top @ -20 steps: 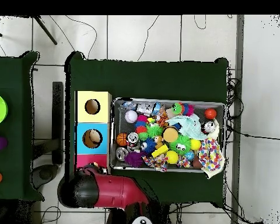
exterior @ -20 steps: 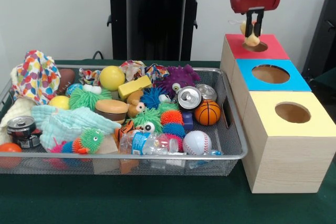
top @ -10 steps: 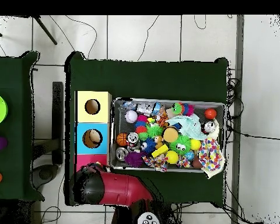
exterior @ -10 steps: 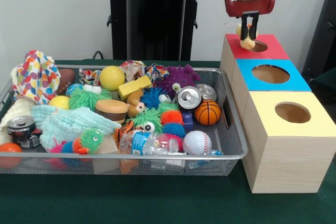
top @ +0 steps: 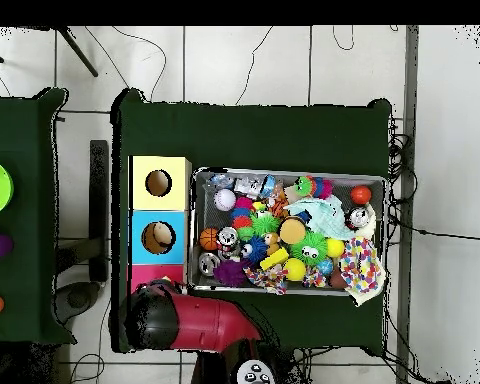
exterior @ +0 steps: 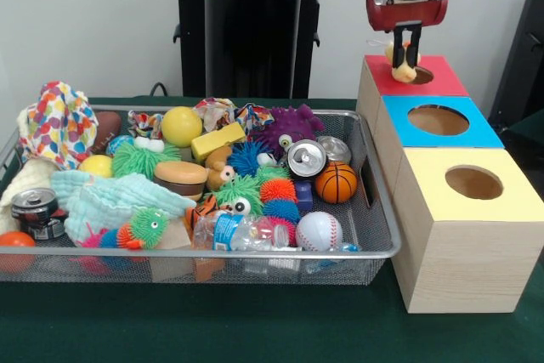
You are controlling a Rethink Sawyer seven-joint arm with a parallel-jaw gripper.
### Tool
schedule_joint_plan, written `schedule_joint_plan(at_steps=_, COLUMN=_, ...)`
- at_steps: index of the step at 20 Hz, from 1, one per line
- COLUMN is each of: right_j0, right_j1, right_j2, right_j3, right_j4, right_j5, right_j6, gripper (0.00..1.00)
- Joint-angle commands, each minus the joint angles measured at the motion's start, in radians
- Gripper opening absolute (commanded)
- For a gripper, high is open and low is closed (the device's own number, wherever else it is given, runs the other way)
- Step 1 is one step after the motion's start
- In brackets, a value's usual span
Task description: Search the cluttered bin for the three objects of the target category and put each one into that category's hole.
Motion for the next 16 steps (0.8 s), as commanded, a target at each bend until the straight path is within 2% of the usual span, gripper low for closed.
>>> schedule_joint_plan(at_steps=1, right_j0=-0.028, right_j1=0.005, right_j2=0.092, right_j3=0.021, right_j4=0.042, right_j5=-0.072, right_j6=0.201, gripper=0.0)
schedule_joint_plan(at_steps=16, right_j0=-0.049, right_j1=-0.002, right_j2=0.134, right_j3=0.066, right_j4=0.045, right_j5=-0.117, right_j6=0.223, gripper=0.0)
